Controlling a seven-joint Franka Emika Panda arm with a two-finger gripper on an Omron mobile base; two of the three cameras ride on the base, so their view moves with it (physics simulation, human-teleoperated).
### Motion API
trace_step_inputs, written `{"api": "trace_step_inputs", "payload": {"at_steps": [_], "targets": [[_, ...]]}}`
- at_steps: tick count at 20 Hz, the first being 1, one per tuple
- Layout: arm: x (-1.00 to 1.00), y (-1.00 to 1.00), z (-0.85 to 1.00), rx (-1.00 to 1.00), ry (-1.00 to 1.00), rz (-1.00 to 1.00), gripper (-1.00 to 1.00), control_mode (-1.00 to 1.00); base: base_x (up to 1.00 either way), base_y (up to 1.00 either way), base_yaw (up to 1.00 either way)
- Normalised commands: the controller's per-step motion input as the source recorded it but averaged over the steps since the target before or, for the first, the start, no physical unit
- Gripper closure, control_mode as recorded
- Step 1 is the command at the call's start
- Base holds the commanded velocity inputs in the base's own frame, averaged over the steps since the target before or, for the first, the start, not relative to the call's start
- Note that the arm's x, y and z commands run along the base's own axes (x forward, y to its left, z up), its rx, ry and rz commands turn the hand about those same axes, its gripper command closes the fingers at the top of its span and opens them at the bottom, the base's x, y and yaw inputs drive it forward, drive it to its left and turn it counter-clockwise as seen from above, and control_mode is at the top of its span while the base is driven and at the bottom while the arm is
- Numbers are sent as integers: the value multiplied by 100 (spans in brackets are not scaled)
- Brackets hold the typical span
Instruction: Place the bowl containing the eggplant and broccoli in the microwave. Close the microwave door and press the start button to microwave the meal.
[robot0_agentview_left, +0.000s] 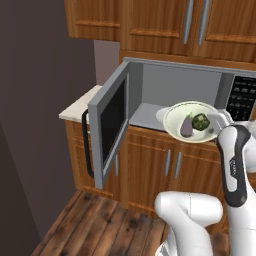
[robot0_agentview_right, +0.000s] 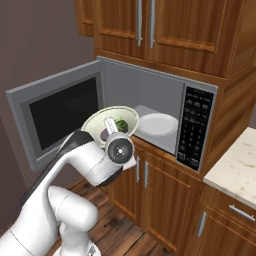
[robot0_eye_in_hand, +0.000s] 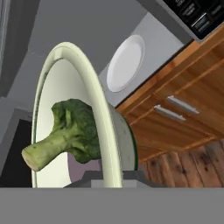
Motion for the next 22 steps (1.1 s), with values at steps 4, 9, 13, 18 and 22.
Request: {"api": "trace_step_inputs", "payload": {"at_steps": [4,9,13,18,22], "targets": [[44,-22,0,26,9,-17,100,-100,0,0,0],[37,-7,0,21,9,-13,100,-100,0,0,0],[30,0,0,6,4,-9,100,-100,0,0,0],[29,-1,0,0,0,-6,100,-100,0,0,0],[37,0,-1,0,0,-8,100,-100,0,0,0]]}}
